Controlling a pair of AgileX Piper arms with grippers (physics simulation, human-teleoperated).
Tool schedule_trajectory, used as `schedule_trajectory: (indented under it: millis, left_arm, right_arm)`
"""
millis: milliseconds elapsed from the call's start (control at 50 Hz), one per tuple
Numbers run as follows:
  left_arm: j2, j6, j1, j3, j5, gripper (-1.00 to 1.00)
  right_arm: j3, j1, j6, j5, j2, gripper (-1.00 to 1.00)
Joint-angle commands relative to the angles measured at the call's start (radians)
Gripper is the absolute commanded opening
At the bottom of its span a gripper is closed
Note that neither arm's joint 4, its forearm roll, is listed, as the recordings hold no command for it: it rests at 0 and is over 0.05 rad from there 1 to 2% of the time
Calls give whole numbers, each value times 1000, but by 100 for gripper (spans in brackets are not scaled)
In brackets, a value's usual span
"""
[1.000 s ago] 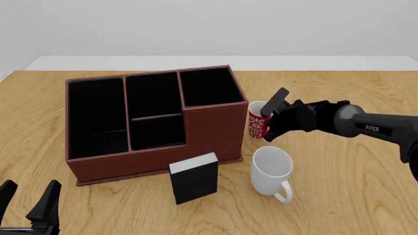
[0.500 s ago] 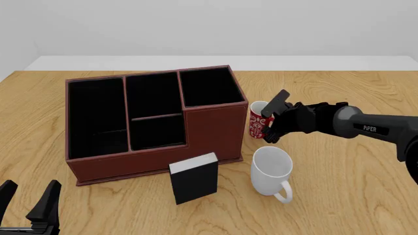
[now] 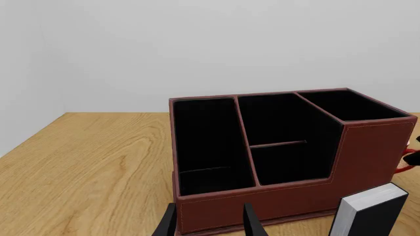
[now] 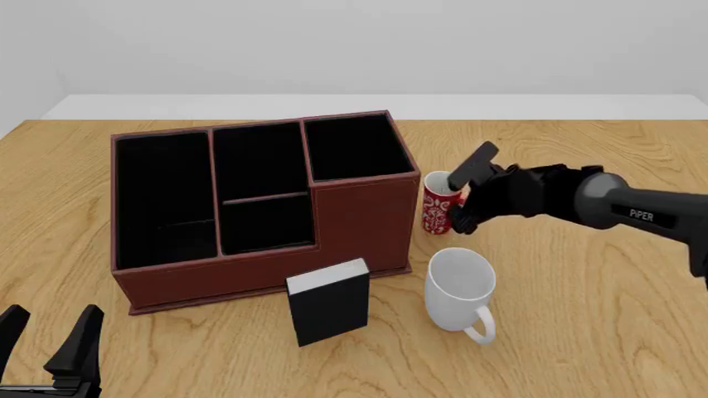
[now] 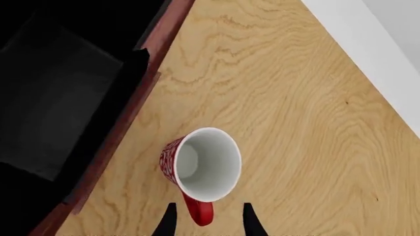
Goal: Pick up the red mug and place it to the right of the caddy.
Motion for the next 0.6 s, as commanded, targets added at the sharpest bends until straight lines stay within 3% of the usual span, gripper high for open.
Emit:
schedule_trajectory:
  millis: [20, 600]
  left_arm:
    - [0, 0, 0, 0, 0, 100]
    - [0, 0, 0, 0, 0, 100]
  right_arm:
    - [-8, -6, 7, 25, -49, 100]
    - [121, 24, 65, 75, -307, 100]
